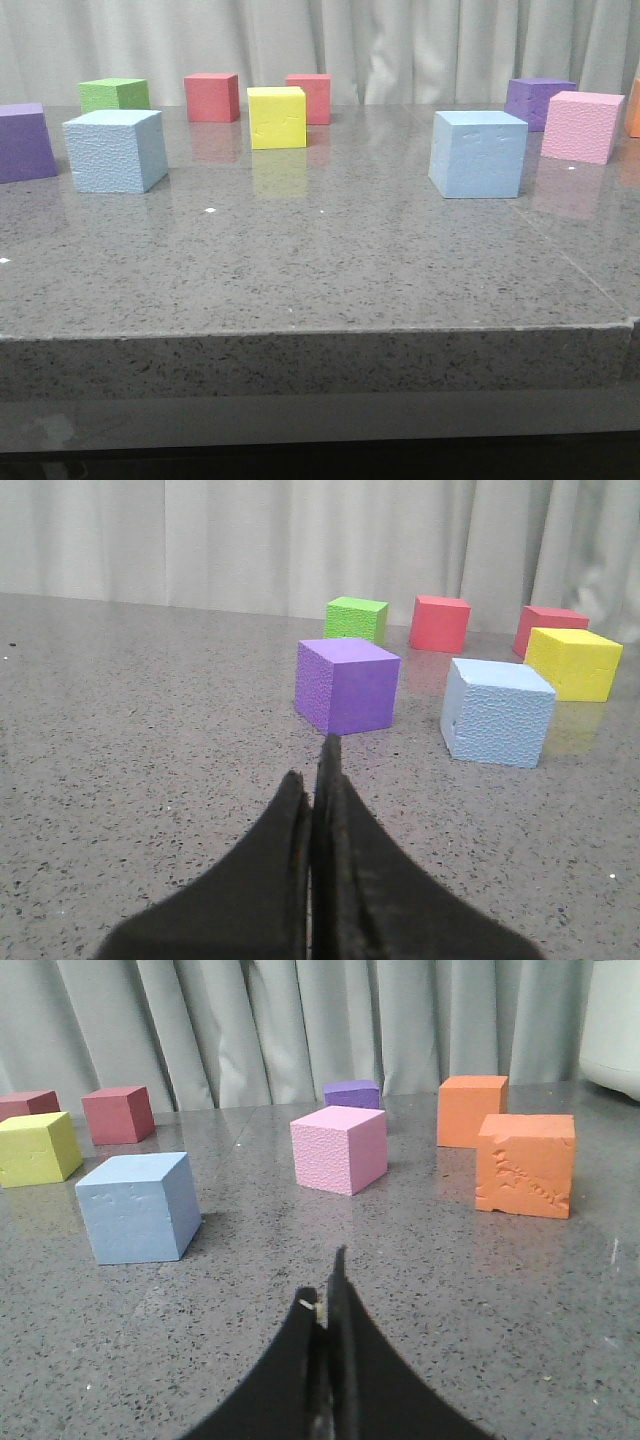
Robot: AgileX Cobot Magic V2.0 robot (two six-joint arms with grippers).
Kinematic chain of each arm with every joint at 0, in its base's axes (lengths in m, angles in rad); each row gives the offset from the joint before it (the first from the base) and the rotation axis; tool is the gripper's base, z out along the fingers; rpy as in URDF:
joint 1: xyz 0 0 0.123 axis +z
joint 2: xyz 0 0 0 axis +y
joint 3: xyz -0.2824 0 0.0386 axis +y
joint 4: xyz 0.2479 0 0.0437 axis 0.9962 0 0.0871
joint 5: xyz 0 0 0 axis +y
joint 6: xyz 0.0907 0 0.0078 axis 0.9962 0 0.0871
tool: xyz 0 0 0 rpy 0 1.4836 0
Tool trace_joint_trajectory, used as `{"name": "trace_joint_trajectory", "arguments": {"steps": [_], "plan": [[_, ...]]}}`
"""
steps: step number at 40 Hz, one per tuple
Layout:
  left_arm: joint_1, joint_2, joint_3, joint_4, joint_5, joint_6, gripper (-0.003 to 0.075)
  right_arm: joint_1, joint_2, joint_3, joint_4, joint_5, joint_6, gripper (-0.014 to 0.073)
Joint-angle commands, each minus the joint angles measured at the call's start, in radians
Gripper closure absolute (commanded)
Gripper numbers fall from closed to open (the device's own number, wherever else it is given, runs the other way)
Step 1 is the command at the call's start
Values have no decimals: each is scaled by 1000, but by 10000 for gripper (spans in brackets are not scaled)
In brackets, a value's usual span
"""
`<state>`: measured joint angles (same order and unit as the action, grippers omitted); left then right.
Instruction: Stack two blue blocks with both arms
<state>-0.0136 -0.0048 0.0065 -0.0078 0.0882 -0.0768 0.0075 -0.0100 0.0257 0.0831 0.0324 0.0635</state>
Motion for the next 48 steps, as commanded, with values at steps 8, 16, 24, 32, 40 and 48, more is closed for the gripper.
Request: {"name": "trace_joint_trajectory", "arguments": {"steps": [8,16,24,32,40,48], "plan": [[-4,-18,0,-1,-88,0,739,2,-18,-3,-14,-84,-3,660],[-4,-18,0,-1,-88,0,739,2,-18,-3,-14,-84,-3,660],[-4,-18,0,-1,-88,0,739,2,-18,-3,-14,-84,-3,660],[-4,-18,0,-1,-88,0,739,2,-18,-3,-14,-88,-3,660],[-4,-18,-25,-13,-151,0,739,2,-18,-30,-13,-93,-4,660],[-4,-14,-223,-40,-45,0,739,2,-18,-215,-14,23,-10,660]]}}
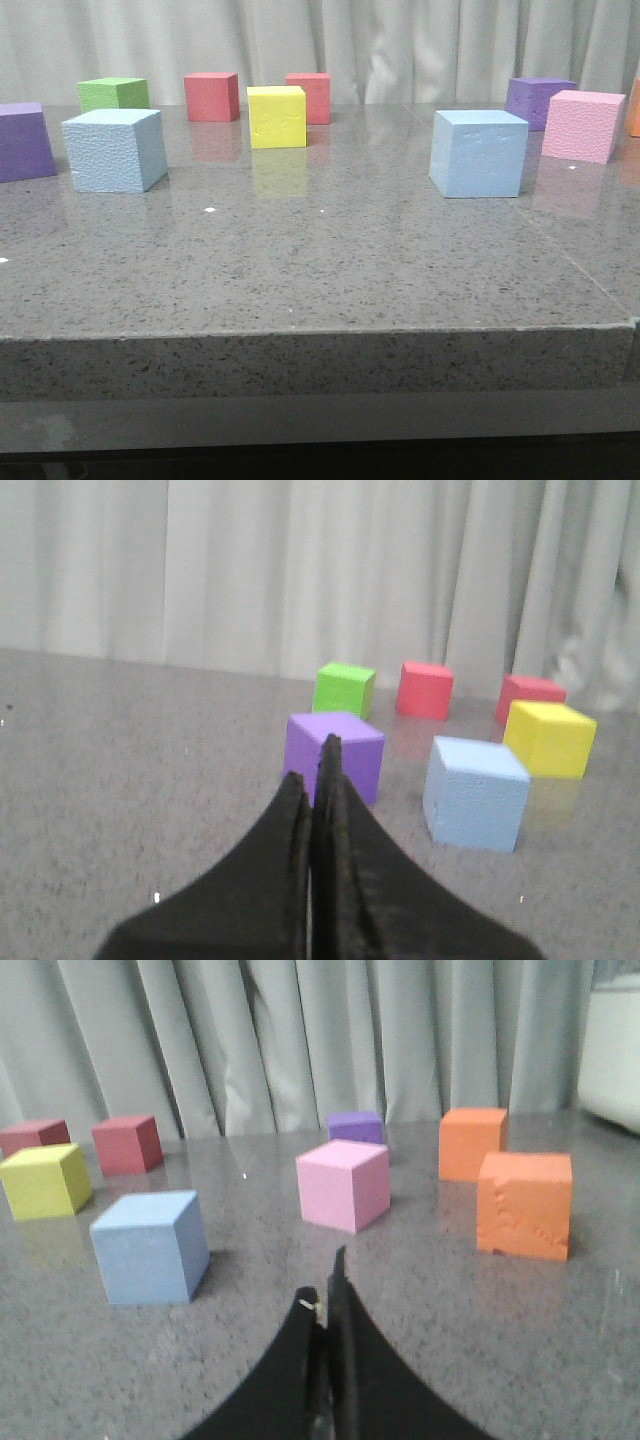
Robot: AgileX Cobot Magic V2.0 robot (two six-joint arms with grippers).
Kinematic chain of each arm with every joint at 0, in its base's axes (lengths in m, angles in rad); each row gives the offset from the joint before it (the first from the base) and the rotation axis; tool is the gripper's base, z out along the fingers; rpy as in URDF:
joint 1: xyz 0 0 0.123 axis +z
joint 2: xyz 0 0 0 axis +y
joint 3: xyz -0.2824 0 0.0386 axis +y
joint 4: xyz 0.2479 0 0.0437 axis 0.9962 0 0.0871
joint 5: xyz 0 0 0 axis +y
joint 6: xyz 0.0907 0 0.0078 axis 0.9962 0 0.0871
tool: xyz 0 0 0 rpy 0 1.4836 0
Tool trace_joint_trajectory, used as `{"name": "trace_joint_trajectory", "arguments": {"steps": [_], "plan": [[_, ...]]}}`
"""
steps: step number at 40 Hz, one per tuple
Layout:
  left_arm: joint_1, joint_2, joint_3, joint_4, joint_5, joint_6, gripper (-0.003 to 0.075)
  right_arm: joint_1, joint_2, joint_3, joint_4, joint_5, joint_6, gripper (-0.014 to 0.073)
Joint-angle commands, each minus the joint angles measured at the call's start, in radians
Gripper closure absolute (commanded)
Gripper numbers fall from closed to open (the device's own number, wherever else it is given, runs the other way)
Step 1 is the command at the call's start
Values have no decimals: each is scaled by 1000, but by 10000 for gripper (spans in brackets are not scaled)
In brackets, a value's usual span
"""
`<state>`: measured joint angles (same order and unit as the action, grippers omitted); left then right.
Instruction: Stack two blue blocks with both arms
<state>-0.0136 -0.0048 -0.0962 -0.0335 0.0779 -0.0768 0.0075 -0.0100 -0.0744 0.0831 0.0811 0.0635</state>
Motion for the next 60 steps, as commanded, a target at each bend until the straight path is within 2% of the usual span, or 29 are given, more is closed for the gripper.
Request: {"name": "trace_joint_trajectory", "arguments": {"steps": [1,9,13,17,25,50,52,54,56,58,59,60], "plan": [[-4,-9,-150,-14,-12,0,739,2,-14,-139,-14,3,-15,660],[-4,102,-479,-14,280,0,739,2,92,-386,-16,258,-64,660],[-4,187,-605,-14,387,0,739,2,188,-472,-16,321,-64,660],[-4,261,-662,-14,476,0,739,2,259,-517,-16,347,-64,660],[-4,335,-649,-14,486,0,739,2,335,-530,-15,347,-64,660],[-4,354,-636,-17,482,0,738,1,337,-529,-15,335,-64,646],[-4,354,-636,-15,482,0,734,1,337,-529,-15,334,-64,585],[-4,354,-636,-6,482,0,688,1,337,-529,-17,334,-64,487],[-4,354,-636,11,482,0,597,1,337,-529,-28,334,-64,360],[-4,354,-636,34,479,0,476,1,337,-529,-53,334,-64,208],[-4,354,-636,47,479,0,382,1,337,-529,-58,332,-64,156],[-4,354,-636,59,479,0,325,1,337,-529,-61,331,-64,96]]}}
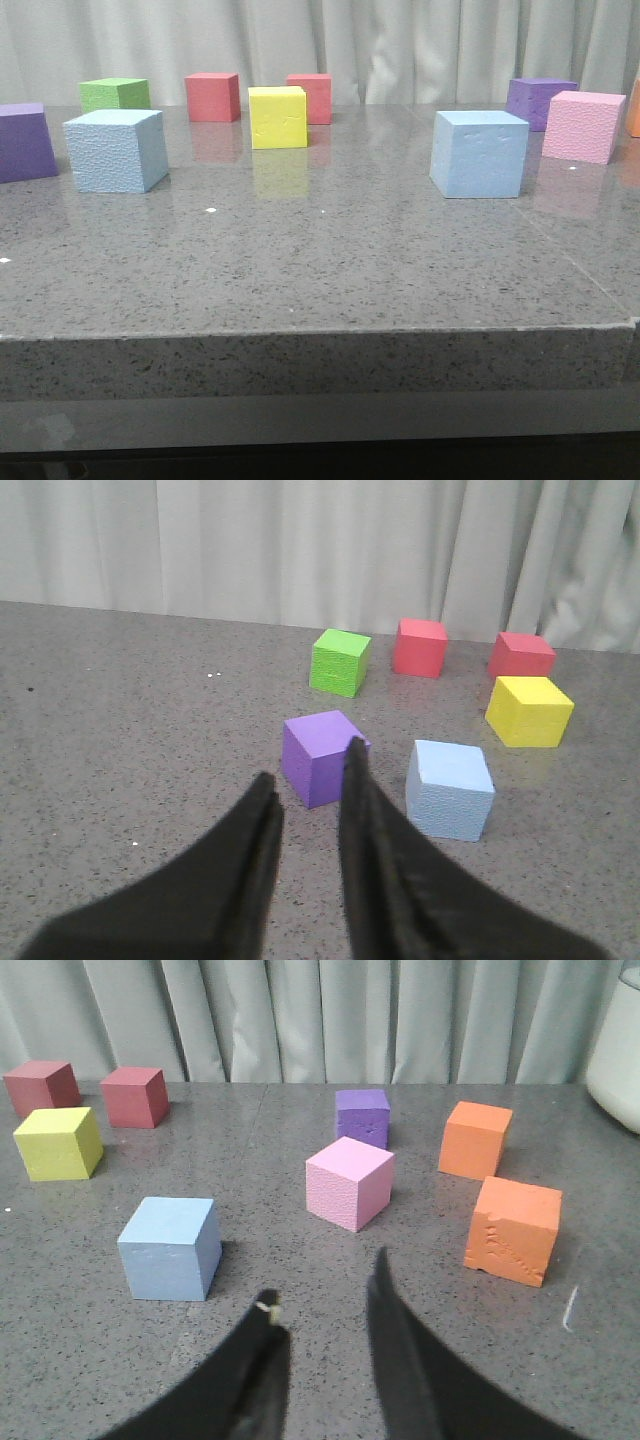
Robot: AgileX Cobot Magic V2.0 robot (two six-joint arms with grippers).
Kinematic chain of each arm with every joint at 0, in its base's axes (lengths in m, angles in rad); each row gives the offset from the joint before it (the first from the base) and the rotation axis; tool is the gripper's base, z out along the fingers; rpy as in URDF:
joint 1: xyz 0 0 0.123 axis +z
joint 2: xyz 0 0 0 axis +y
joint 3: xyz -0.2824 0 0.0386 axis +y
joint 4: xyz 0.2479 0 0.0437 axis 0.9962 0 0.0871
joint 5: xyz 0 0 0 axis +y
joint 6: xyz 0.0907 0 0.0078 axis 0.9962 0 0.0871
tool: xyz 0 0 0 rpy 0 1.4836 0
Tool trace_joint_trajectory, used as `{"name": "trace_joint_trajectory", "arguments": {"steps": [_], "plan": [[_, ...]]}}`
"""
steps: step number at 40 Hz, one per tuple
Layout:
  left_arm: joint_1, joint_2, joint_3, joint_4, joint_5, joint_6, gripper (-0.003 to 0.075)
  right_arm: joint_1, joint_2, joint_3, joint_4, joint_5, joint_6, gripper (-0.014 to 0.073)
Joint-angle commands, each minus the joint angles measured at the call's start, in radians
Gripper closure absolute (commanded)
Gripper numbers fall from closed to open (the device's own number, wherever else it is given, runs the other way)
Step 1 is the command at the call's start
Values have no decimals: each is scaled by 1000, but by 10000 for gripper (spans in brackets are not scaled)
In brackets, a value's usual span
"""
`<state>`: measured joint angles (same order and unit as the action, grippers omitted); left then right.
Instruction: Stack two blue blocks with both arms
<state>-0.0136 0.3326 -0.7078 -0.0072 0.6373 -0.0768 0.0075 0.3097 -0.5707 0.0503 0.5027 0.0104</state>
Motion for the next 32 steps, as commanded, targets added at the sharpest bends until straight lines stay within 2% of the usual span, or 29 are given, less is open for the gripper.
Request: {"name": "trace_joint_trajectory", "arguments": {"steps": [1,4,6,21,29,32], "plan": [[-4,17,-24,42,-80,0,255,1,17,-32,-29,-92,-10,58],[-4,17,-24,51,-83,0,127,1,17,-32,-29,-92,-10,-28],[-4,17,-24,49,-83,0,104,1,17,-32,-29,-92,-10,-36],[-4,17,-24,49,-83,0,197,1,17,-32,-9,-83,-10,-34],[-4,17,-24,49,-83,0,253,1,46,-55,-5,-36,-10,-34],[-4,17,-24,49,-83,0,272,1,95,-101,29,29,-10,-34]]}}
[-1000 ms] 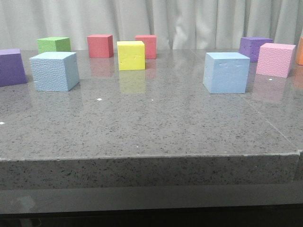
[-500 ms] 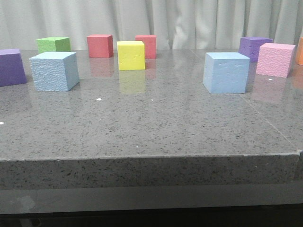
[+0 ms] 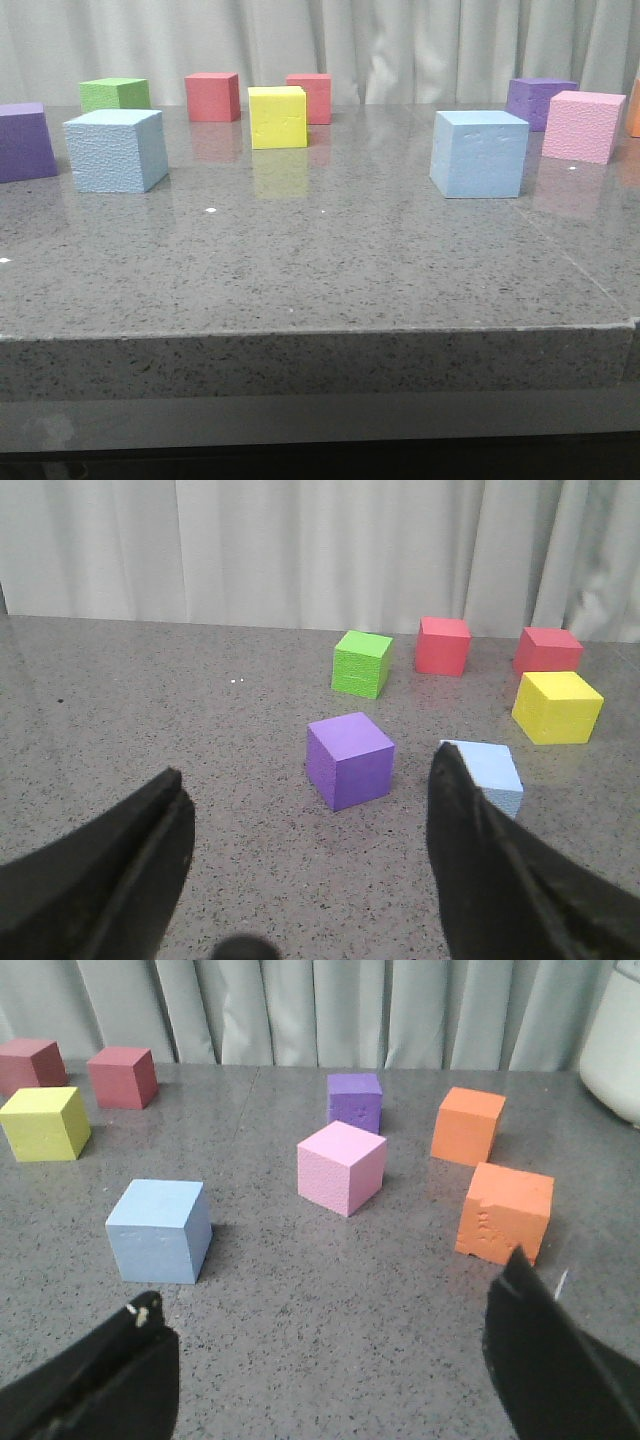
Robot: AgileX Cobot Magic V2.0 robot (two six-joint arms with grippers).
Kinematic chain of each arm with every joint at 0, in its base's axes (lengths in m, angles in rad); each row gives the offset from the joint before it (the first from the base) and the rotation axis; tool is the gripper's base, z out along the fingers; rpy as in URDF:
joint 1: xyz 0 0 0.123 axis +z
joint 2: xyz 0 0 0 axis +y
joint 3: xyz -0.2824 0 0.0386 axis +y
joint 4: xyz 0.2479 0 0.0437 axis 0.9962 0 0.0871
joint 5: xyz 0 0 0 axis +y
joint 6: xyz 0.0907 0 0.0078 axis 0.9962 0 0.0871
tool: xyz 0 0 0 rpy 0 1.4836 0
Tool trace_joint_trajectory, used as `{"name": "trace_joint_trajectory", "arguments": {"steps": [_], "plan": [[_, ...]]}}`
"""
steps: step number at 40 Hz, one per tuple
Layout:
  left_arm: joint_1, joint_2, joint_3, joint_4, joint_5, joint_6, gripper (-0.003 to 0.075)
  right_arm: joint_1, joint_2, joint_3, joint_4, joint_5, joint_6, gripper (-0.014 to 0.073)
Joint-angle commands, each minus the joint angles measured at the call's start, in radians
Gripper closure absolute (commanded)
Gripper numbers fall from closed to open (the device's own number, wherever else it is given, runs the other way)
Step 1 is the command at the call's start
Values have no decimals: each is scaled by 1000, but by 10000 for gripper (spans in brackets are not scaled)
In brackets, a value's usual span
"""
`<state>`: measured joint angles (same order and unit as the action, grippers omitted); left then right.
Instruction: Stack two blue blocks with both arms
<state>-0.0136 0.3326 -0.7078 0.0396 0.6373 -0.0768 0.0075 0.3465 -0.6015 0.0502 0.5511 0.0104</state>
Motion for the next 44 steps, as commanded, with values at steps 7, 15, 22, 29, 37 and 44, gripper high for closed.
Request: {"name": "trace_joint_trajectory", "arguments": {"steps": [7,15,22,29,37,44], "plan": [[-4,17,-24,3,-83,0,304,1,261,-248,177,238,-32,-34],[-4,17,-24,3,-83,0,304,44,512,-409,325,432,-174,-34],[-4,17,-24,3,-83,0,337,142,717,-545,290,511,-165,-34],[-4,17,-24,3,-83,0,354,250,891,-706,118,535,9,-30],[-4,17,-24,3,-83,0,354,319,1053,-881,-26,526,206,-31],[-4,17,-24,3,-83,0,354,318,1193,-1007,-26,515,271,-31]]}}
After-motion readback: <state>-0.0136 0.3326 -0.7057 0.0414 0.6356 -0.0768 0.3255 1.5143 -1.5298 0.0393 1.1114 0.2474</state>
